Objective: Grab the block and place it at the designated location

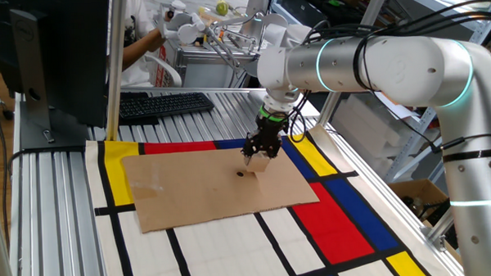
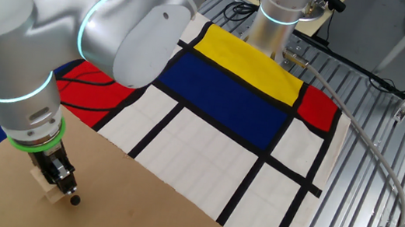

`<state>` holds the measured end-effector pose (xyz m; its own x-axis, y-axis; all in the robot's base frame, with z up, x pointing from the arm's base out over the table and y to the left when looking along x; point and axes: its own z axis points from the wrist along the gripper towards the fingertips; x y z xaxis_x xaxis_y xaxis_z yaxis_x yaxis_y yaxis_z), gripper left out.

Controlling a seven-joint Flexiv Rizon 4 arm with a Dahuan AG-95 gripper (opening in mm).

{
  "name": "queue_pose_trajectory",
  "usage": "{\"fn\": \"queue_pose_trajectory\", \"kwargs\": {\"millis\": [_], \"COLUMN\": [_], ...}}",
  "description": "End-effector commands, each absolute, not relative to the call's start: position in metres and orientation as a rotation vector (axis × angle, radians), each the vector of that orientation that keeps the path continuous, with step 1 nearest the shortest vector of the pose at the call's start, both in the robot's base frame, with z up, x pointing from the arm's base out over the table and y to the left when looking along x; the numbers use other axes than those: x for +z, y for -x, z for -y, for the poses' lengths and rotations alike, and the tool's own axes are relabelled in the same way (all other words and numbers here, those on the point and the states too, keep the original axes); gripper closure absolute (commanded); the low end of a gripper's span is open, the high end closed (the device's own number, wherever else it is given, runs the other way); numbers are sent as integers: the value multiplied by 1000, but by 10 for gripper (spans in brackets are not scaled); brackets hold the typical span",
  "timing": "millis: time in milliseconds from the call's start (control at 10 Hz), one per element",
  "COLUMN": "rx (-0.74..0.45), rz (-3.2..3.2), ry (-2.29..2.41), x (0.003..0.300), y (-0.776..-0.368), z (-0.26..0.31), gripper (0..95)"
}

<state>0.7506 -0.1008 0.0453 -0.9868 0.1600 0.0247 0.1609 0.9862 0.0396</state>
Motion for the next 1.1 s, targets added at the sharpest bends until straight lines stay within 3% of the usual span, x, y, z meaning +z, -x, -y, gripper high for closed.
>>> {"fn": "queue_pose_trajectory", "kwargs": {"millis": [100, 800, 1100], "rx": [-74, -57, 13], "rz": [3110, 3109, 3121], "ry": [254, 262, 217], "x": [43, 43, 43], "y": [-750, -749, -749], "z": [101, 101, 101], "gripper": [950, 950, 950]}}
